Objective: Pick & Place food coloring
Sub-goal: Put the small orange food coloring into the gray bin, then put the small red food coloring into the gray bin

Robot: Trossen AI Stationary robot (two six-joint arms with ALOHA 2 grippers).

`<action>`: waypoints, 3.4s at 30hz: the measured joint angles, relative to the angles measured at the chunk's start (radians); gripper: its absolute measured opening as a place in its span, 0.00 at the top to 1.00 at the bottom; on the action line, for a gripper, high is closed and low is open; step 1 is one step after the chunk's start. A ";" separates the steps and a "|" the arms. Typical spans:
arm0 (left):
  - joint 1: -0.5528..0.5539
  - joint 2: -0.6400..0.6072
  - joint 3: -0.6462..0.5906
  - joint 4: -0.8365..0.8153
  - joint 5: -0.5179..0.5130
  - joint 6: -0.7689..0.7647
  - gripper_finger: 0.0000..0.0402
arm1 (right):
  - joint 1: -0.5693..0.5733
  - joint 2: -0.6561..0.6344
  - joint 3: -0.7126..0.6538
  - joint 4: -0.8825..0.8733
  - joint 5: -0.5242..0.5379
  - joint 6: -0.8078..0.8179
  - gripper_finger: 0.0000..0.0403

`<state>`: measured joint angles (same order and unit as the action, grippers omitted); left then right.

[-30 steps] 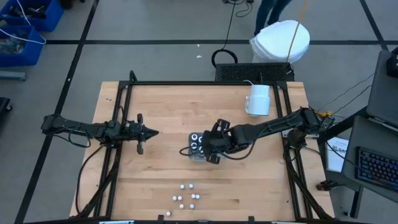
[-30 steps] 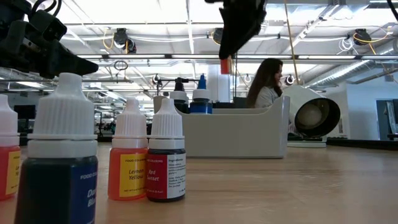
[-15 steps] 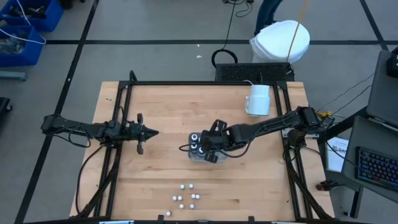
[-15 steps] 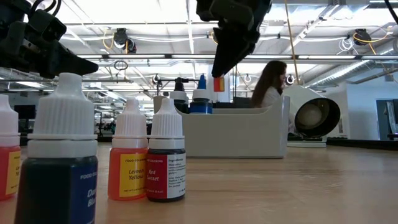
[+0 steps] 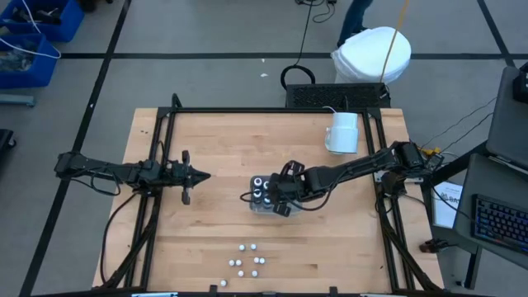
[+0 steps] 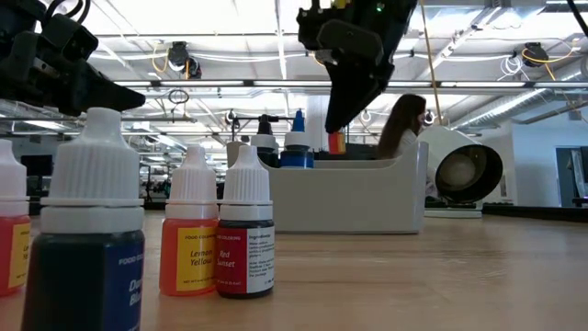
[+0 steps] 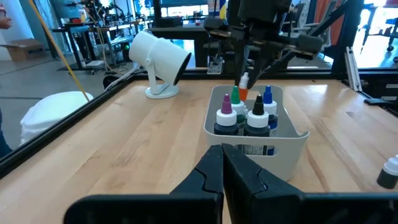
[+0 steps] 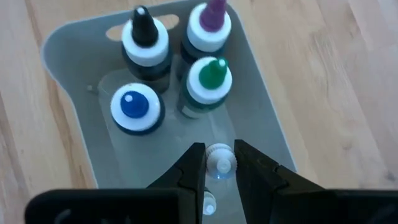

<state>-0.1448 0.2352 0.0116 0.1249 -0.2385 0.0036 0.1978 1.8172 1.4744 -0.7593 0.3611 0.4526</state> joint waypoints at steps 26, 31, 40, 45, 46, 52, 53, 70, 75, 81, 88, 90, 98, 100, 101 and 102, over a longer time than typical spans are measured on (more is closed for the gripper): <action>0.000 0.000 0.000 0.013 0.000 -0.009 0.99 | 0.000 0.000 -0.232 0.248 0.002 0.210 0.85; 0.000 0.000 0.000 0.031 0.000 -0.013 0.99 | 0.000 0.000 -0.298 0.324 0.002 0.216 0.85; 0.000 0.000 0.000 0.038 0.000 -0.013 0.99 | 0.000 0.000 -0.324 0.334 0.000 0.215 0.85; 0.000 0.000 0.000 0.038 0.000 -0.013 0.99 | -0.001 0.000 -0.324 0.335 0.000 0.213 0.84; 0.000 0.000 0.000 0.038 0.000 -0.013 0.99 | -0.001 0.000 -0.324 0.337 0.000 0.213 0.83; 0.000 0.000 0.000 0.037 0.000 -0.013 0.99 | -0.002 0.000 -0.324 0.343 0.000 0.213 0.74; 0.000 0.000 0.000 0.037 0.000 -0.013 0.99 | -0.002 0.000 -0.324 0.343 0.000 0.213 0.73; 0.000 0.000 0.000 0.035 0.000 -0.012 0.99 | -0.001 -0.205 -0.324 0.337 0.000 0.150 0.69; 0.000 0.000 0.000 0.033 0.000 -0.013 0.99 | 0.054 -0.319 -0.324 0.333 0.010 0.100 0.72; 0.000 0.000 0.000 0.027 0.000 -0.014 0.99 | 0.175 -0.434 -0.483 0.661 0.103 0.023 0.85; 0.000 0.000 0.000 0.026 0.000 -0.020 0.99 | 0.260 -0.490 -0.768 1.059 0.079 0.027 0.98; 0.000 0.000 0.000 0.026 0.001 -0.033 0.99 | 0.286 -0.498 -0.834 1.174 0.081 0.018 0.98; 0.000 0.000 0.000 0.002 0.000 -0.033 0.99 | 0.369 -0.501 -0.983 1.385 0.156 -0.019 1.00; 0.000 0.000 0.000 0.002 0.000 -0.033 0.99 | 0.388 -0.501 -0.996 1.385 0.182 -0.020 1.00; 0.000 0.000 0.000 0.000 0.000 -0.033 0.99 | 0.396 -0.501 -1.000 1.385 0.197 -0.021 1.00; 0.000 0.000 0.000 -0.003 0.000 -0.033 0.99 | 0.403 -0.501 -1.002 1.387 0.216 -0.025 1.00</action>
<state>-0.1444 0.2352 0.0116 0.1216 -0.2382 -0.0290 0.6007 1.3163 0.4721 0.6273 0.5771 0.4281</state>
